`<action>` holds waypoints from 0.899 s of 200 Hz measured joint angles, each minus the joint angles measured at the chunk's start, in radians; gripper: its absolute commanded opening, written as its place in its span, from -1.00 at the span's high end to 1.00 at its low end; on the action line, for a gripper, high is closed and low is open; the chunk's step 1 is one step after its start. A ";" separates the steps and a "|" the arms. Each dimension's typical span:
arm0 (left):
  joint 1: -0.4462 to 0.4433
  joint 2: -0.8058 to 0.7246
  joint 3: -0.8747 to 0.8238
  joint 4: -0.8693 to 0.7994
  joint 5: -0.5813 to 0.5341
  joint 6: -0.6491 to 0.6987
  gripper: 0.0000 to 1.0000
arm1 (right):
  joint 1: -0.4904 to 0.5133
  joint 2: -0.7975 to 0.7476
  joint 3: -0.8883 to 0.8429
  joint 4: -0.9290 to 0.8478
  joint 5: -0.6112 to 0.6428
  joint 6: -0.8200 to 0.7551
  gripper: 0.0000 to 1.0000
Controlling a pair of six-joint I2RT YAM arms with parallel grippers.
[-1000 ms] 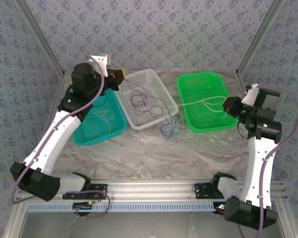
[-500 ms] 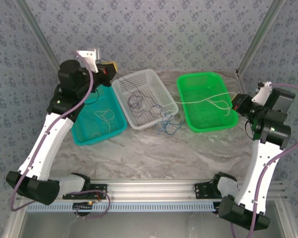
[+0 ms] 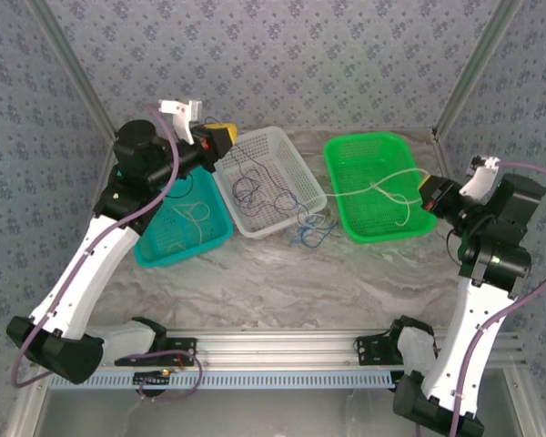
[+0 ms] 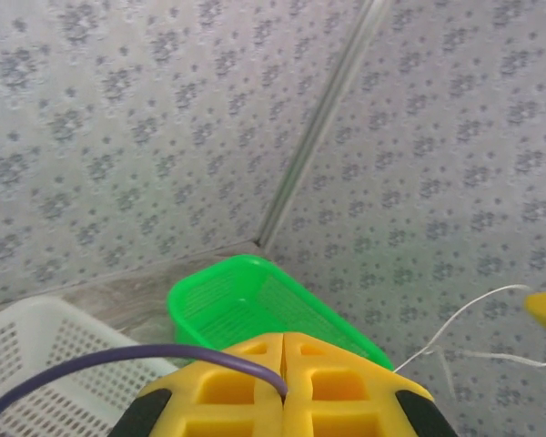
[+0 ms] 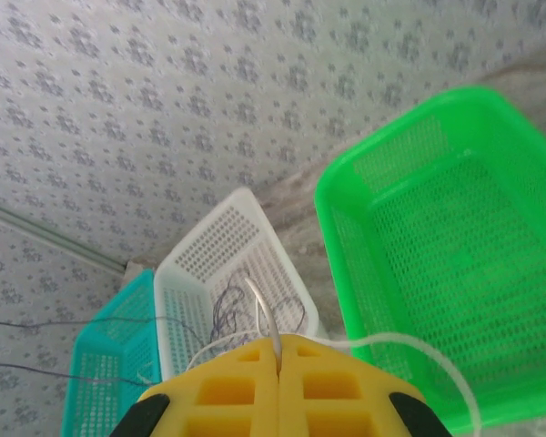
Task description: Untangle the cables
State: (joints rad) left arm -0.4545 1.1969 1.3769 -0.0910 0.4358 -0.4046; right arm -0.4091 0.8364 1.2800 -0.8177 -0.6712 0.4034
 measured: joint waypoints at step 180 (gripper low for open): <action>-0.153 0.075 0.057 0.106 0.070 0.003 1.00 | 0.677 -0.020 -0.503 0.212 0.290 0.288 0.43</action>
State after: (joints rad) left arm -0.6071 1.2720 1.4338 0.0154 0.5060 -0.4015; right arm 0.2680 0.8165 0.7769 -0.6052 -0.3809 0.6910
